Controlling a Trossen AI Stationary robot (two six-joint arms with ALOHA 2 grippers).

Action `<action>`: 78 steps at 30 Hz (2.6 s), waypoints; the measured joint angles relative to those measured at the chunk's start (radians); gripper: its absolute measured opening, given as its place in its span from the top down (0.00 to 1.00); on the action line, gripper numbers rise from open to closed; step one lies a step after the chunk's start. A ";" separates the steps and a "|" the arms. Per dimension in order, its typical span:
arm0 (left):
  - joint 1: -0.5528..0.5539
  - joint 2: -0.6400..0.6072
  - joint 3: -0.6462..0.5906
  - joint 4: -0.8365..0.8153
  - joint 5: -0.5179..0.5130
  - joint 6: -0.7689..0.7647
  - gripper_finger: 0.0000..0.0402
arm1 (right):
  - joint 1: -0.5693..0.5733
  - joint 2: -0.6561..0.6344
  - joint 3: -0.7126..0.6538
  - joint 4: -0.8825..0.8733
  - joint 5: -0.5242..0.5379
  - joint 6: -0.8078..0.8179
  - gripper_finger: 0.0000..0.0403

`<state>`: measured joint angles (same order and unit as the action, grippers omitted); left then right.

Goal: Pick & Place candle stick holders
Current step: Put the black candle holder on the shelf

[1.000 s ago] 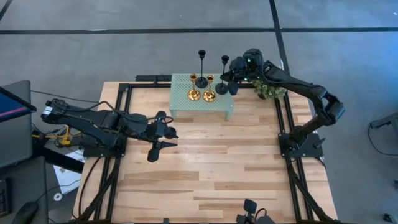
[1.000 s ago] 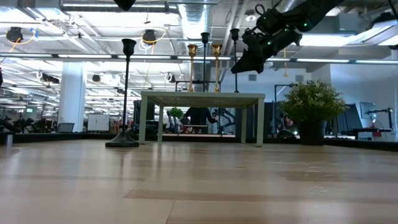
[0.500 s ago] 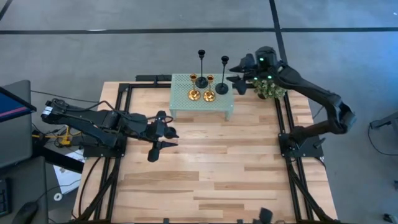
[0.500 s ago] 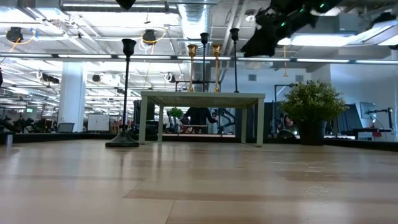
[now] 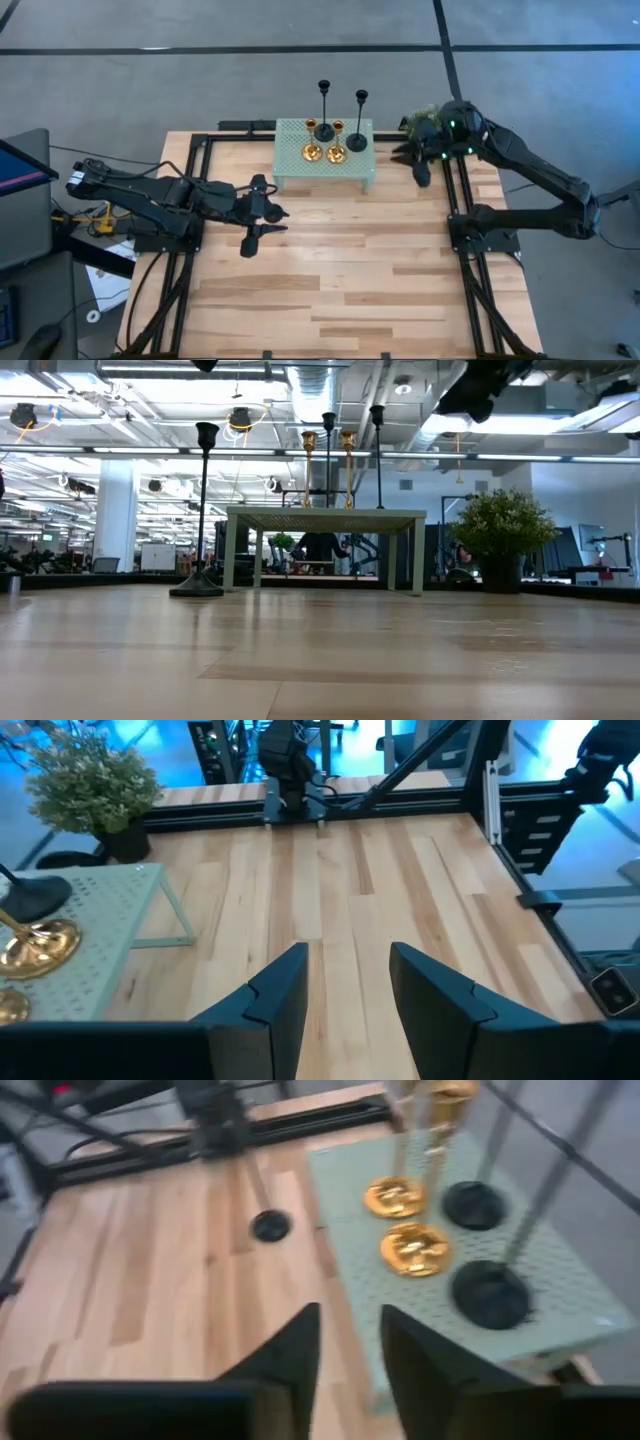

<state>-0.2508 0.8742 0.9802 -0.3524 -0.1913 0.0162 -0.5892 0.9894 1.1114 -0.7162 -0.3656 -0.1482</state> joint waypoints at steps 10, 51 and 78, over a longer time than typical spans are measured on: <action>0.004 -0.008 0.000 -0.028 -0.162 0.014 0.71 | 0.182 -0.119 -0.296 0.258 0.086 0.094 0.99; -0.220 -0.171 -0.483 -0.153 -0.466 -0.579 0.99 | 0.347 -0.133 -0.582 0.714 0.196 0.228 1.00; -0.162 0.056 -0.529 0.036 -0.589 -0.545 0.47 | 0.347 -0.133 -0.582 0.692 0.195 0.227 1.00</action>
<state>-0.4130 0.9301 0.4515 -0.3164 -0.7802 -0.5285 -0.2417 0.8562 0.5293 -0.0246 -0.1707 0.0784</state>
